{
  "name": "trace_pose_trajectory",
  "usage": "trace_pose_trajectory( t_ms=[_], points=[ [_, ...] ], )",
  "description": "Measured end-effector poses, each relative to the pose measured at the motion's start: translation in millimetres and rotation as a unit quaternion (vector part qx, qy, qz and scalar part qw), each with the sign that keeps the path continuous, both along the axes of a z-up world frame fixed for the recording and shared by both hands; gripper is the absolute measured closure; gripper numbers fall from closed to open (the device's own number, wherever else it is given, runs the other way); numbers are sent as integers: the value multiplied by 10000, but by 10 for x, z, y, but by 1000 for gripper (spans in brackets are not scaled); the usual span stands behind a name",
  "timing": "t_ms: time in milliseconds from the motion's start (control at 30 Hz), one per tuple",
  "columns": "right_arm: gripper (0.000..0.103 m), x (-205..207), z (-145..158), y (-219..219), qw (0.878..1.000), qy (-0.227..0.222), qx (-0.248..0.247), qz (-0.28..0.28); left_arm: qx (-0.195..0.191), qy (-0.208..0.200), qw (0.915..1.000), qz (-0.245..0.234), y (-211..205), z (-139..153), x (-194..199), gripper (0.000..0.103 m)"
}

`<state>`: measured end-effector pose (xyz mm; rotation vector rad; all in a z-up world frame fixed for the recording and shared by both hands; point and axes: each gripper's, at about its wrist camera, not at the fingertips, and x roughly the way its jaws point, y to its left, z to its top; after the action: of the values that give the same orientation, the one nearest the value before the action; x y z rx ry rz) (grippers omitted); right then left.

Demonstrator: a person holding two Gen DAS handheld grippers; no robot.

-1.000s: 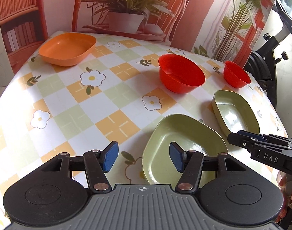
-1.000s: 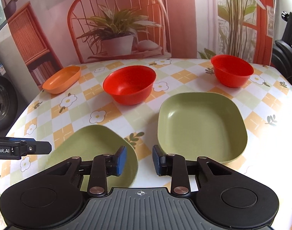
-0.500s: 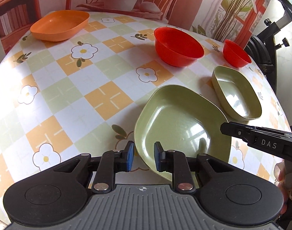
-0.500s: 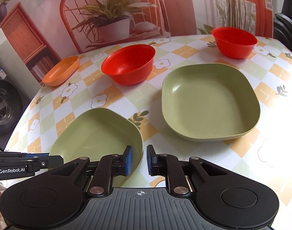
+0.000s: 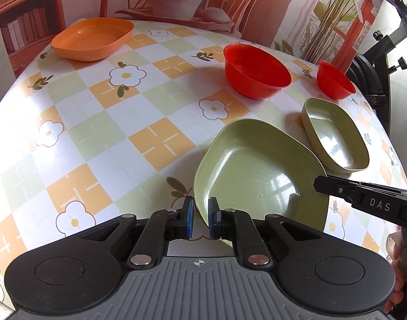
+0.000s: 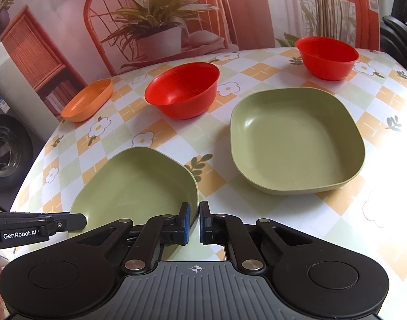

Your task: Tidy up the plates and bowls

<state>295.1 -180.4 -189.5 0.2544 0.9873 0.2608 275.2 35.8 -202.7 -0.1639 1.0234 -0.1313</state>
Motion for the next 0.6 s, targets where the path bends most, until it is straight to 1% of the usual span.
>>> trace_pose_trajectory(
  t_ms=[267,433,600],
  points=[
    [96,-2,152,-65,9994,-228,246,-119,56,-361,9993,-22,-4,275,33,91],
    [96,-16,239,-197,9978,-391,392,-366,93,-601,9979,-216,-92,454,140,91],
    [95,-48,298,-349,9954,-517,496,-633,199,-753,9958,-472,-267,594,291,91]
  ],
)
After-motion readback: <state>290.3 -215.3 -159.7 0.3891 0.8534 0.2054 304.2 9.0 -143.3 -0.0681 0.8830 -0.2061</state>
